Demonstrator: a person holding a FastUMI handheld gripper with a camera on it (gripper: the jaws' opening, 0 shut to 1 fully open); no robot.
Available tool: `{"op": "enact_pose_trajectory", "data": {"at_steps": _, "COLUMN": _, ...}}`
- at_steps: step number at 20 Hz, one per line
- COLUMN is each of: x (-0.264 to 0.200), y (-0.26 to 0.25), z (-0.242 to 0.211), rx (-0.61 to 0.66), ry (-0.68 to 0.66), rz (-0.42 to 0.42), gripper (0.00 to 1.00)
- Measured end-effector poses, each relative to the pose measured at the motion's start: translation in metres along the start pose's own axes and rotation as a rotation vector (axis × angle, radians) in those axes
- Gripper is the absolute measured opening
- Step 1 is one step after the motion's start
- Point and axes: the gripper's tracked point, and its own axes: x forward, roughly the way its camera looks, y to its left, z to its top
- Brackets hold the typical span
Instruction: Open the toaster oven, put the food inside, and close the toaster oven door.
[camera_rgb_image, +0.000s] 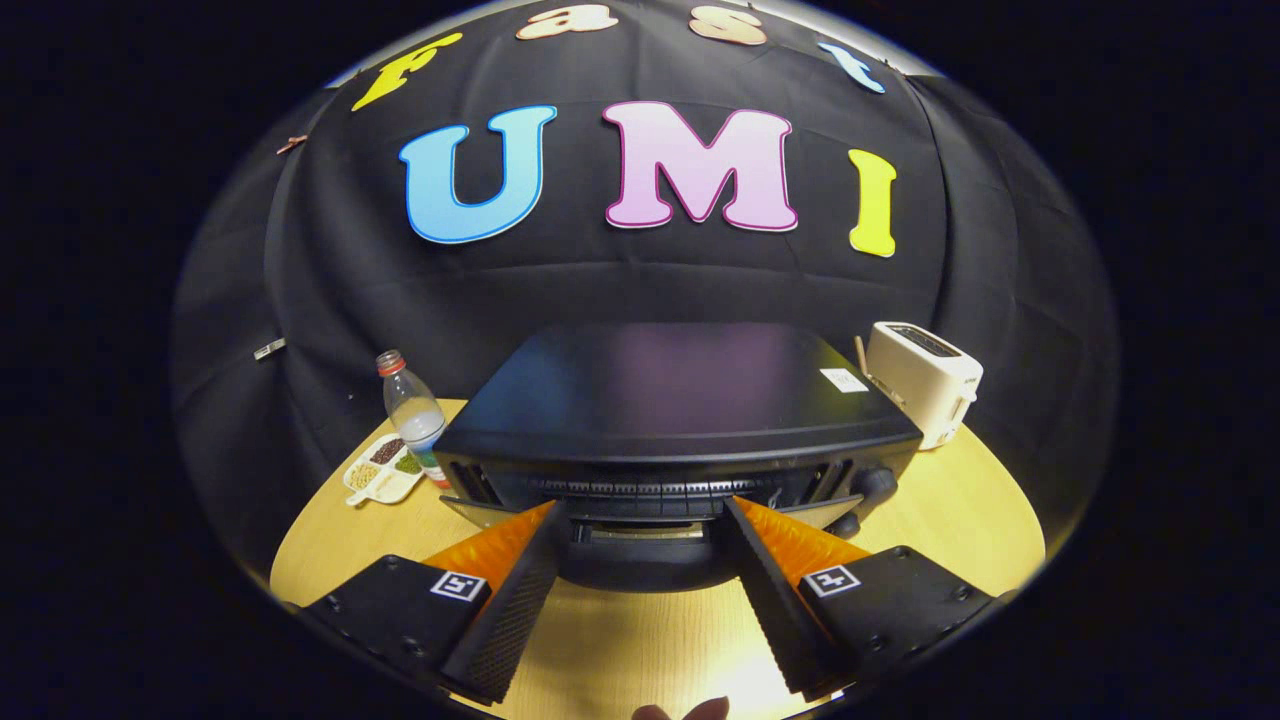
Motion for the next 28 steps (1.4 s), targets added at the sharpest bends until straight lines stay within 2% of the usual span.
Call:
{"op": "enact_pose_trajectory", "data": {"at_steps": 3, "x": -0.021, "y": -0.001, "z": -0.037, "rx": -0.029, "ry": 0.022, "rz": -0.01, "gripper": 0.99}}
{"op": "enact_pose_trajectory", "data": {"at_steps": 9, "x": -0.041, "y": -0.013, "z": -0.111, "rx": -0.018, "ry": 0.171, "rz": -0.022, "gripper": 0.99}}
{"op": "enact_pose_trajectory", "data": {"at_steps": 12, "x": -0.052, "y": -0.019, "z": -0.116, "rx": -0.01, "ry": 0.213, "rz": -0.001, "gripper": 0.99}}
{"op": "enact_pose_trajectory", "data": {"at_steps": 17, "x": -0.088, "y": -0.047, "z": -0.1, "rx": 0.076, "ry": 0.276, "rz": 0.056, "gripper": 0.99}}
{"op": "enact_pose_trajectory", "data": {"at_steps": 21, "x": -0.116, "y": -0.109, "z": -0.091, "rx": 0.1, "ry": 0.397, "rz": 0.081, "gripper": 0.98}}
{"op": "enact_pose_trajectory", "data": {"at_steps": 28, "x": -0.124, "y": -0.249, "z": -0.124, "rx": 0.052, "ry": 0.673, "rz": 0.004, "gripper": 0.99}}
